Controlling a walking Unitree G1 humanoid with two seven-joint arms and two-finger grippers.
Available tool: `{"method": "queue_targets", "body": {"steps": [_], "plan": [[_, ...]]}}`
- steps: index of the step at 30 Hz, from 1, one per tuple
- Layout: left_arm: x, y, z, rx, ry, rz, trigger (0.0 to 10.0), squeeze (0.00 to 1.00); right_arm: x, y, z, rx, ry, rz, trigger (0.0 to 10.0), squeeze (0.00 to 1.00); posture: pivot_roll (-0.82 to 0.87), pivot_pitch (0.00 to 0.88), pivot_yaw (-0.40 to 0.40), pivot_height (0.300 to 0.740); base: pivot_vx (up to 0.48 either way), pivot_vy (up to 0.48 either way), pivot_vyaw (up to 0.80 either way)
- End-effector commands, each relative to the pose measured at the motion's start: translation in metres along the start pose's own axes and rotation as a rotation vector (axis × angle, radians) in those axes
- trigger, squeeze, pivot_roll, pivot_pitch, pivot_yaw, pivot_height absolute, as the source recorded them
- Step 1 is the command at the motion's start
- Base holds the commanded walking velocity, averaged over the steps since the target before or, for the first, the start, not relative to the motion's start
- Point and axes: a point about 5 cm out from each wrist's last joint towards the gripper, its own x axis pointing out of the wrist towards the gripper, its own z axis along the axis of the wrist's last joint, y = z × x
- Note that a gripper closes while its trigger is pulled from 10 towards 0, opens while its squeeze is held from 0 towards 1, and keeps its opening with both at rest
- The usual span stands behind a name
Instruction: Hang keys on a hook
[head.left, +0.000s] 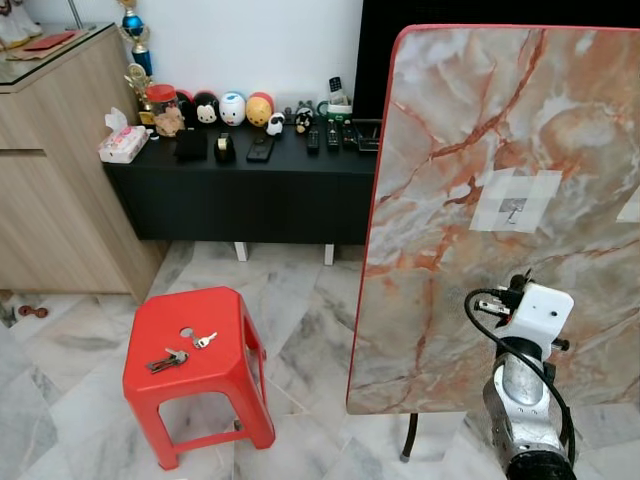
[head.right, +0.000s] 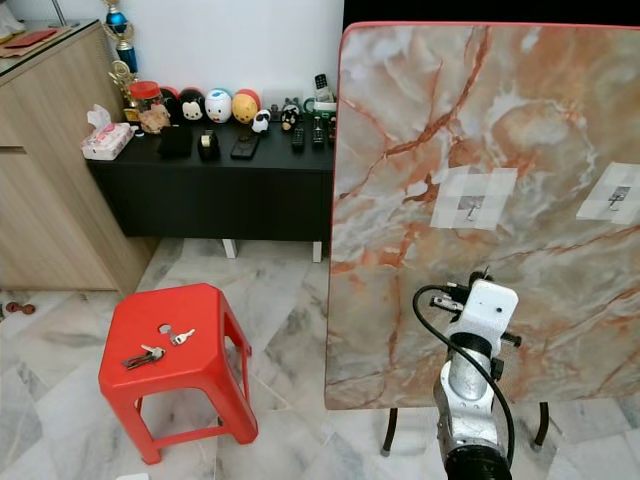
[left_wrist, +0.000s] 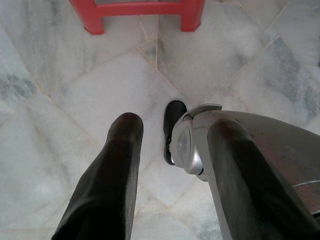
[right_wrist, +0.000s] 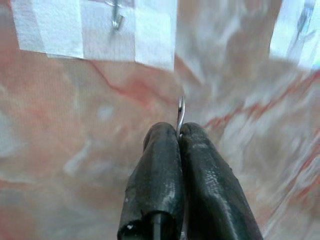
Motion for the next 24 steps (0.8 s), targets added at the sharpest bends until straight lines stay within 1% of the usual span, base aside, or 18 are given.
{"method": "queue_targets", "body": {"steps": [1,2,3,5,7,8,9,12,17,18,19,20,22,24], "plan": [[0.0,-0.002,-0.003,0.01,0.022,-0.012,10.0,0.0,0.008,0.0,0.016,-0.054,-0.074,-0.03,10.0,0.0,0.13,0.0,-0.05,0.74,0.0,0.0,0.0],[0.0,-0.002,-0.003,0.013,0.023,-0.013,10.0,0.0,0.008,-0.001,0.017,-0.082,-0.081,-0.037,10.0,0.0,0.13,0.0,-0.05,0.74,0.0,0.0,0.0],[0.0,-0.002,-0.003,0.013,0.023,-0.013,10.0,0.0,0.008,-0.001,0.017,-0.082,-0.081,-0.037,10.0,0.0,0.13,0.0,-0.05,0.74,0.0,0.0,0.0],[0.0,-0.002,-0.003,0.012,0.022,-0.014,10.0,0.0,0.01,-0.002,0.02,-0.143,-0.102,-0.052,10.0,0.0,0.13,0.0,-0.052,0.74,0.0,0.0,0.0],[0.0,-0.002,-0.002,0.011,0.022,-0.014,10.0,0.0,0.012,-0.002,0.022,-0.177,-0.112,-0.049,10.0,0.0,0.13,0.0,-0.052,0.74,0.0,0.0,0.0],[0.0,-0.002,-0.002,0.01,0.022,-0.015,10.0,0.0,0.013,-0.002,0.025,-0.232,-0.14,-0.05,10.0,0.0,0.14,0.0,-0.053,0.74,0.0,0.0,0.0],[0.0,-0.002,-0.002,0.009,0.021,-0.015,10.0,0.0,0.013,-0.002,0.027,-0.256,-0.154,-0.058,10.0,0.0,0.14,0.0,-0.053,0.74,0.0,0.0,0.0],[0.0,-0.002,-0.002,0.008,0.021,-0.017,10.0,0.0,0.015,-0.005,0.03,-0.305,-0.174,-0.103,10.0,0.0,0.13,0.0,-0.052,0.74,0.0,0.0,0.0],[0.0,-0.002,-0.002,0.007,0.021,-0.017,10.0,0.0,0.015,-0.004,0.033,-0.328,-0.197,-0.104,10.0,0.0,0.13,0.0,-0.05,0.74,0.0,0.0,0.0],[0.0,-0.002,-0.002,0.008,0.021,-0.017,10.0,0.0,0.016,-0.004,0.034,-0.351,-0.207,-0.104,10.0,0.0,0.13,0.0,-0.05,0.74,0.0,0.0,0.0],[0.0,-0.002,-0.002,0.008,0.021,-0.017,10.0,0.0,0.016,-0.004,0.034,-0.351,-0.207,-0.104,10.0,0.0,0.13,0.0,-0.05,0.74,0.0,0.0,0.0],[0.0,-0.001,-0.002,0.008,0.021,-0.017,10.0,0.0,0.017,-0.002,0.036,-0.384,-0.223,-0.09,10.0,0.0,0.13,0.0,-0.049,0.74,0.0,0.0,0.0],[0.0,-0.001,-0.002,0.009,0.021,-0.018,10.0,0.0,0.018,0.0,0.037,-0.418,-0.24,-0.069,10.0,0.0,0.13,0.0,-0.049,0.74,0.0,0.0,0.0],[0.0,-0.001,-0.001,0.009,0.021,-0.017,10.0,0.0,0.018,0.008,0.037,-0.448,-0.248,-0.012,10.0,0.0,0.13,0.0,-0.051,0.74,0.0,0.0,0.0]]}}
